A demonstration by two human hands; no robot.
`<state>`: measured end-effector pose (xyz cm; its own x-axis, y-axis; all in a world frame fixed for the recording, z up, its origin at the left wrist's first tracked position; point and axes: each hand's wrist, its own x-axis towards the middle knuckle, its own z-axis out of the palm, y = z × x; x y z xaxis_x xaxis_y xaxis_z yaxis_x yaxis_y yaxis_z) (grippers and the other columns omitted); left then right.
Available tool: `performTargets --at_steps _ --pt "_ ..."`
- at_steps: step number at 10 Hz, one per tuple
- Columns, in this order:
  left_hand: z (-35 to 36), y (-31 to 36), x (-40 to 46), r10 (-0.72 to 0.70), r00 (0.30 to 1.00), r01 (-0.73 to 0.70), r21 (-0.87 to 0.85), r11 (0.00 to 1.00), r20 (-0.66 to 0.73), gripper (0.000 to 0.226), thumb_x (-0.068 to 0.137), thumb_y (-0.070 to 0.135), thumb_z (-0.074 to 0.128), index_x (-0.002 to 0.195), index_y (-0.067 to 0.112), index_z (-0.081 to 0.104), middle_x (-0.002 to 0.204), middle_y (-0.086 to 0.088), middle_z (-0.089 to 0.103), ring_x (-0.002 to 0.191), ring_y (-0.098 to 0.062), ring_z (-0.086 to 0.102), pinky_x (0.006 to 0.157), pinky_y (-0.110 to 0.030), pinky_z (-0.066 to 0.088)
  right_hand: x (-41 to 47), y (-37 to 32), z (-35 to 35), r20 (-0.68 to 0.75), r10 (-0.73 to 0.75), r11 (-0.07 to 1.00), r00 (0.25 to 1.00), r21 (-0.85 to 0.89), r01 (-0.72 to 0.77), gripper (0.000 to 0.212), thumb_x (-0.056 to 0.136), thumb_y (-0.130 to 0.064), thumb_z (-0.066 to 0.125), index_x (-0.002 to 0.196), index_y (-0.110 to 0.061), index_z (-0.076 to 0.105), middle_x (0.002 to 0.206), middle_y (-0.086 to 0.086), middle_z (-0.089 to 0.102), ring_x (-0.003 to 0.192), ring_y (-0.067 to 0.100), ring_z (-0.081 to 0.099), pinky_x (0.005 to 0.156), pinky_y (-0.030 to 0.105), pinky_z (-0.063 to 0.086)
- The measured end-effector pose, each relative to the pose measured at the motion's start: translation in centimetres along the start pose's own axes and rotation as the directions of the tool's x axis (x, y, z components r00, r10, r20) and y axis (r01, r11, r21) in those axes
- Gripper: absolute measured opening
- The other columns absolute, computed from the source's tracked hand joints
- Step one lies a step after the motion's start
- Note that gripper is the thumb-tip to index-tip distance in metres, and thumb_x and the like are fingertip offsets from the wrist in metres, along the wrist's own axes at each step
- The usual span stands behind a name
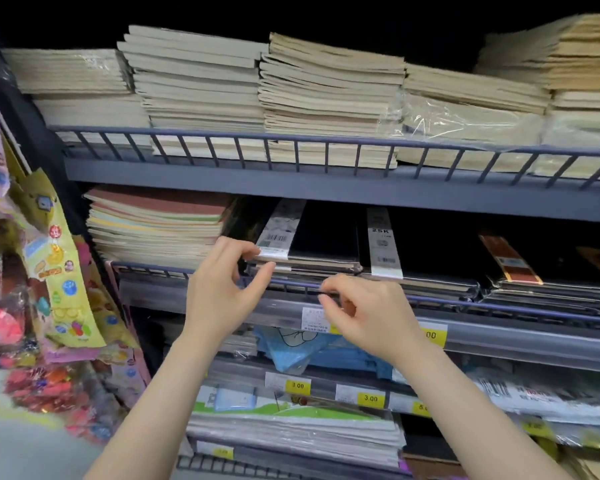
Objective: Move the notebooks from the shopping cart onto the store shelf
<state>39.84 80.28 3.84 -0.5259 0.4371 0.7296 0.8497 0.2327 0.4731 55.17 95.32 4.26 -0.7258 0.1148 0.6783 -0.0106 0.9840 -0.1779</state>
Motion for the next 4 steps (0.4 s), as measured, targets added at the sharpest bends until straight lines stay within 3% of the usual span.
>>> performTargets --at_steps 1,2,3,4 --pt "-0.2 0.6 0.8 -0.028 0.992 0.026 0.018 0.999 0.125 0.017 0.083 0.039 0.052 0.083 0.023 0.052 0.077 0.018 0.044 0.064 -0.001 0.045 0.056 -0.016 0.036 1.1 -0.2 0.0 0.219 -0.03 0.998 0.975 0.054 0.019 0.023 0.084 -0.036 0.043 0.082 -0.025 0.063 0.055 -0.009 0.059 0.049 0.012 0.055 0.043 0.027 0.045" --pt "-1.2 1.2 1.1 -0.059 0.975 0.053 0.032 0.998 0.214 0.019 0.084 0.038 0.05 0.083 0.02 0.053 0.075 0.019 0.043 0.067 0.004 0.045 0.057 -0.011 0.034 2.4 -0.9 -0.8 0.471 -0.013 0.997 0.882 0.069 -0.023 0.025 0.088 -0.04 0.04 0.093 -0.027 0.061 0.071 -0.004 0.069 0.063 0.02 0.063 0.056 0.033 0.05" --pt "-2.3 1.7 1.8 -0.107 0.949 0.084 0.091 0.992 0.298 0.02 0.082 0.04 0.048 0.084 0.02 0.053 0.075 0.015 0.043 0.069 0.006 0.045 0.057 -0.017 0.038 4.1 -0.9 -1.9 0.606 0.058 0.991 0.793 0.062 -0.12 0.024 0.09 -0.039 0.044 0.101 -0.026 0.06 0.086 -0.002 0.072 0.079 0.021 0.064 0.068 0.033 0.048" --pt "-4.0 2.5 2.2 -0.17 0.87 0.102 0.167 0.981 0.463 0.029 0.08 0.047 0.041 0.088 0.022 0.053 0.078 0.015 0.046 0.071 -0.002 0.04 0.058 -0.026 0.04 4.8 -1.1 -3.4 0.719 0.143 0.961 0.68 0.062 -0.268 0.022 0.089 -0.036 0.048 0.1 -0.025 0.063 0.09 -0.003 0.071 0.081 0.02 0.061 0.066 0.031 0.043"
